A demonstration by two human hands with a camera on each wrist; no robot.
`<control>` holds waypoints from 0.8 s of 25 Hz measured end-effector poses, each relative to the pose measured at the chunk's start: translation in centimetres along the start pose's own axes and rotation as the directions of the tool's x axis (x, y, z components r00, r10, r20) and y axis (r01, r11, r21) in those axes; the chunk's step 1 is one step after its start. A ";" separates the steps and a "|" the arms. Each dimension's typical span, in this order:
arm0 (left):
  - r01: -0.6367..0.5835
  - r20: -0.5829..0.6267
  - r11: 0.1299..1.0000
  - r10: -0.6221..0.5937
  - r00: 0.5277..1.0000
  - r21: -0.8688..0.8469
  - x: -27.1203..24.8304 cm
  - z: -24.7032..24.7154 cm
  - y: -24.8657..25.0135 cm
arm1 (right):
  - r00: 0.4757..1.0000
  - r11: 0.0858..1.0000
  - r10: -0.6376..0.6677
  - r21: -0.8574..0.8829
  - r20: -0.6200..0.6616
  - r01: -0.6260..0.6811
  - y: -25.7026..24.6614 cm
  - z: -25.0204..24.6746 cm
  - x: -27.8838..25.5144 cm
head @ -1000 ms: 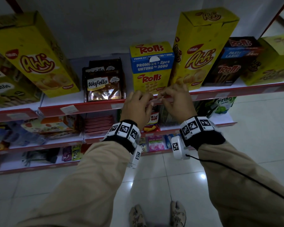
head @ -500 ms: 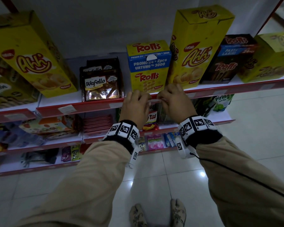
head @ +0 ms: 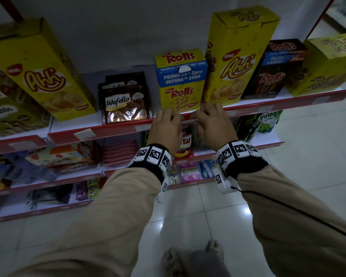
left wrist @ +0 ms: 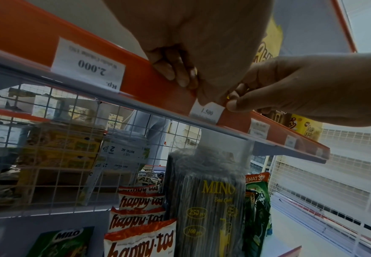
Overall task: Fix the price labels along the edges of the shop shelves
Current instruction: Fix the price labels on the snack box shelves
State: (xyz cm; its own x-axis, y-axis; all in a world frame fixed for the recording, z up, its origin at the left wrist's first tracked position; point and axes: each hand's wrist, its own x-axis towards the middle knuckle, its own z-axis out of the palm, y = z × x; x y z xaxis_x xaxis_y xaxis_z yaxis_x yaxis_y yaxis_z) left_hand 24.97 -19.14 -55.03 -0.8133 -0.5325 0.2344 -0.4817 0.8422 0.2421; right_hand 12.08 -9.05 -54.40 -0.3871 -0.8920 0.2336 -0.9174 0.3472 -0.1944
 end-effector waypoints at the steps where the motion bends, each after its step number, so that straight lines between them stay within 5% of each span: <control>1: -0.006 0.006 1.000 0.006 1.000 0.005 0.0 0.0 0.0 | 1.000 1.000 0.004 -0.003 0.002 -0.004 -0.1 0.0 -0.1; 15: -0.075 -0.101 0.991 0.064 0.993 -0.107 -0.4 -0.8 -0.3 | 0.999 0.995 0.043 0.093 0.001 -0.043 -0.4 0.1 -0.3; 20: -0.079 -0.109 0.996 0.081 0.991 0.028 -1.4 -2.0 -2.1 | 1.000 0.995 0.018 0.102 0.016 -0.019 -2.2 0.7 0.2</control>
State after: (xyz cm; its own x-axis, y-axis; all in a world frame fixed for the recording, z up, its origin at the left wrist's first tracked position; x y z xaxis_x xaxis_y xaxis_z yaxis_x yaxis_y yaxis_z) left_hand 27.79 -20.37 -53.95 -0.8093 -0.4682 0.3546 -0.4252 0.8836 0.1962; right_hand 14.08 -10.19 -54.54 -0.4017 -0.8903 0.2145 -0.8956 0.3330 -0.2950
